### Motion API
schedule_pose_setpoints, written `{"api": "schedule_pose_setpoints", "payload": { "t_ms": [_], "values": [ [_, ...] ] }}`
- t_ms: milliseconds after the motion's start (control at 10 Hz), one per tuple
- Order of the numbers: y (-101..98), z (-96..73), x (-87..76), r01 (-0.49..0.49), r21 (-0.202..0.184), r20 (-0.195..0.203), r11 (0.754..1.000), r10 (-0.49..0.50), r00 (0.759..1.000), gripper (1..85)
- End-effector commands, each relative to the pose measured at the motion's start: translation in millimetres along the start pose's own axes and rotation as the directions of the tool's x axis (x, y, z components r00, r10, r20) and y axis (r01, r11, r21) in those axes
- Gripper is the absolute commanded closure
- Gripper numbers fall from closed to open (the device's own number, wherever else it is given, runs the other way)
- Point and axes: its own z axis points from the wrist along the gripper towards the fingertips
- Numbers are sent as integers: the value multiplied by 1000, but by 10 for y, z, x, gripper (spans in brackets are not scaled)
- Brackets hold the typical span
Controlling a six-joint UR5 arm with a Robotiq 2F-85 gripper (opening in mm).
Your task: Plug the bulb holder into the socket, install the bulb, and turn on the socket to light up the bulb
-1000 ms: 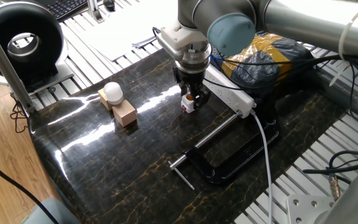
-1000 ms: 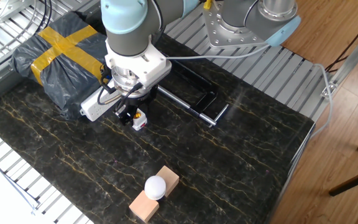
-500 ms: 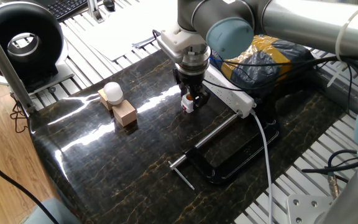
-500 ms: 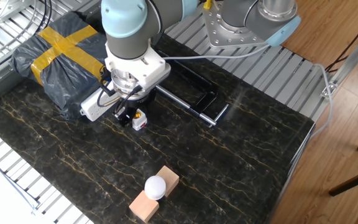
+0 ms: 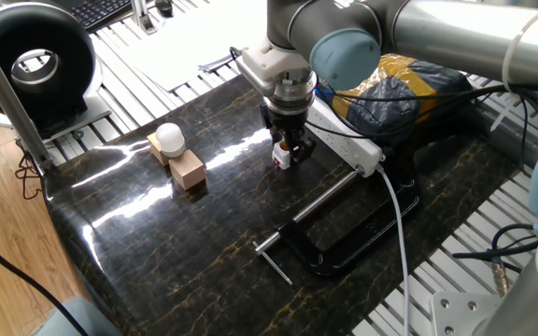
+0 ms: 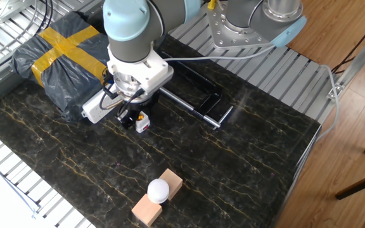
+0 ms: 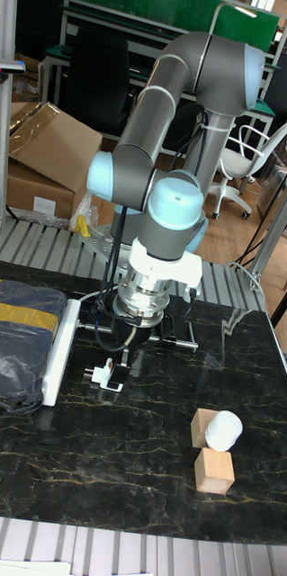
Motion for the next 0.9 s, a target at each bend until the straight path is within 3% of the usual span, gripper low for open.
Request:
{"api": "schedule_pose_setpoints", "payload": {
  "t_ms": [0, 300, 600, 800],
  "values": [
    [3, 22, -30, -16, -7, 13, 1000, 16, 1000, 313],
    [-3, 42, -29, -18, -7, 12, 1000, 18, 1000, 323],
    [0, 49, -28, -31, -10, 11, 999, 32, 999, 393],
    [29, 37, -37, -53, -20, 13, 998, 53, 999, 523]
  ]
}}
